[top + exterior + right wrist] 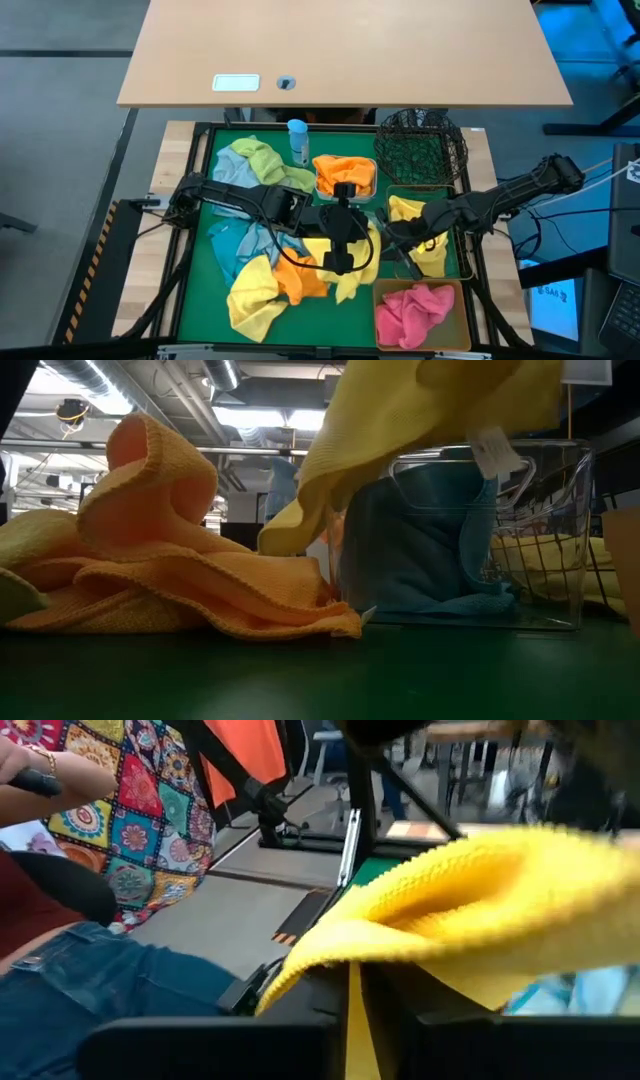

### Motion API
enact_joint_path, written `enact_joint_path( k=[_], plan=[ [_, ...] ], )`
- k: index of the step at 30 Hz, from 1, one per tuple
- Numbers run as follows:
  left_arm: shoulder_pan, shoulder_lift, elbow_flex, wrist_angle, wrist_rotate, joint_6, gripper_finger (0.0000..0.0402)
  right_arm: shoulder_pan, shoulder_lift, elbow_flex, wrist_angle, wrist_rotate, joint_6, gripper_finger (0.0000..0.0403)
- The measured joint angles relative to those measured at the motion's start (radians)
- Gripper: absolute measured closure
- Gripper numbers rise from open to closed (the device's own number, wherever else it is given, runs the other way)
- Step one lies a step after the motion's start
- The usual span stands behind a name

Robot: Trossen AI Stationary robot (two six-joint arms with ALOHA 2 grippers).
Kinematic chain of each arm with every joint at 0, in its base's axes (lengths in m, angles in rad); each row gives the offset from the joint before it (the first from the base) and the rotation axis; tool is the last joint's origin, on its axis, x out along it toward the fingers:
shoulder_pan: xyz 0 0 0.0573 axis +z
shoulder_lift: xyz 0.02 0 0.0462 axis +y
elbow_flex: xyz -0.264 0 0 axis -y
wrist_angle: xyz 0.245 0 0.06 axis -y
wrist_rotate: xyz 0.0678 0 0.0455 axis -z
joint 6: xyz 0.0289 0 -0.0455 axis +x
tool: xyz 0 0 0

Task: Sort microfiber towel by color & place in baskets
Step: Put the yellow towel into the gold wire basket

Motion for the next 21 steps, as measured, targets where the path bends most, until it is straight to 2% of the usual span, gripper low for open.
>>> enact_joint_path(
  k=[4, 9, 14, 21],
  plan=[
    [0.000, 0.000, 0.000, -0.030, 0.001, -0.001, 0.0401, 0.000, 0.000, 0.000, -0.033, -0.044, 0.062, 0.0343],
    [-0.001, 0.000, 0.000, -0.113, 0.007, -0.024, 0.0401, 0.000, 0.000, 0.000, -0.074, -0.041, 0.141, 0.0281],
    [-0.005, 0.000, 0.000, -0.232, 0.008, -0.079, 0.0401, 0.000, 0.000, 0.000, -0.140, -0.042, 0.151, 0.0228],
    [-0.005, 0.000, 0.000, -0.304, 0.008, -0.134, 0.0401, 0.000, 0.000, 0.000, -0.185, -0.043, 0.168, 0.0205]
  ],
)
